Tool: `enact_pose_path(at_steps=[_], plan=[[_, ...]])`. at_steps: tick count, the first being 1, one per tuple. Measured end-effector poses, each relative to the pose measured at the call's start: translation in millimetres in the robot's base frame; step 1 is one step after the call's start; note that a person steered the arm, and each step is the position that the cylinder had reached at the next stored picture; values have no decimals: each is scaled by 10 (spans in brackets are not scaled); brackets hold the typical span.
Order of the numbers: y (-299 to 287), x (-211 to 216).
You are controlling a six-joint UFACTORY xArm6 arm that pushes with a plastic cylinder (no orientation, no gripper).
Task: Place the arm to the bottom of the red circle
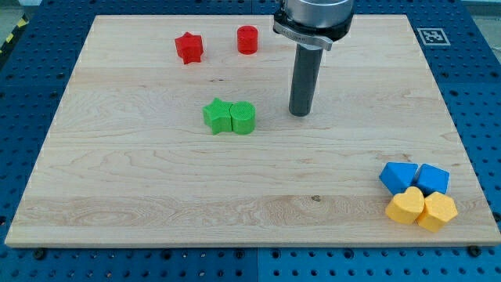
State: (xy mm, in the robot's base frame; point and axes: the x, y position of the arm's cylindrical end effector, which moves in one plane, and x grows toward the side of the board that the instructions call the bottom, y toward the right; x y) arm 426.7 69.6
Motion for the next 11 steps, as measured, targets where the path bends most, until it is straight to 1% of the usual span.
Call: enact_pose_path(at_steps=[1,2,3,5,6,7,10,11], plan=[[0,0],[-14,-174],[-110,-342],[-398,-465],[-655,-794],[-752,-980],[-757,-1057],[-818,-1281]])
